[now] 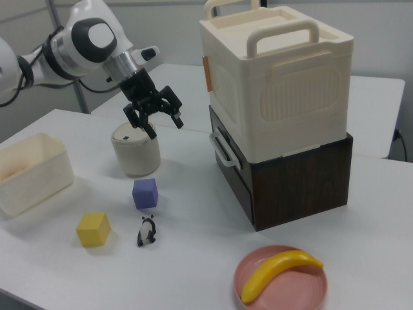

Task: Slide open the drawer
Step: 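Move the gripper down toward the drawer's cream handle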

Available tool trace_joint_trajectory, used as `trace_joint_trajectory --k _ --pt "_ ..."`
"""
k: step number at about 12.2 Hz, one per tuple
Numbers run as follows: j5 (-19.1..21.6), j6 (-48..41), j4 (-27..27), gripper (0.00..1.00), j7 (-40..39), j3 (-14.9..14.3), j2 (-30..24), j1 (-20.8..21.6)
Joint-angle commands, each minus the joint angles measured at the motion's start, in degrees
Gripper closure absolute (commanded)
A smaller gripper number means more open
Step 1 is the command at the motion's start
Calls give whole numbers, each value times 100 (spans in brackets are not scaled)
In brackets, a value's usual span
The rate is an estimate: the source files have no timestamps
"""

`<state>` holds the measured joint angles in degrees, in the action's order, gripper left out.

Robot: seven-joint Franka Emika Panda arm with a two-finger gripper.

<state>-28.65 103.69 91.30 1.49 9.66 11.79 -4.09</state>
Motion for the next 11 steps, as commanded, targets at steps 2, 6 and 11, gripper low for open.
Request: trace_joint_trajectory --k 2,6,11 --pt "-167 266 354 0 655 -26 -115 48" --pt "-158 283 424 0 1837 -26 -107 40" --pt "-281 415 398 0 810 -26 -98 40"
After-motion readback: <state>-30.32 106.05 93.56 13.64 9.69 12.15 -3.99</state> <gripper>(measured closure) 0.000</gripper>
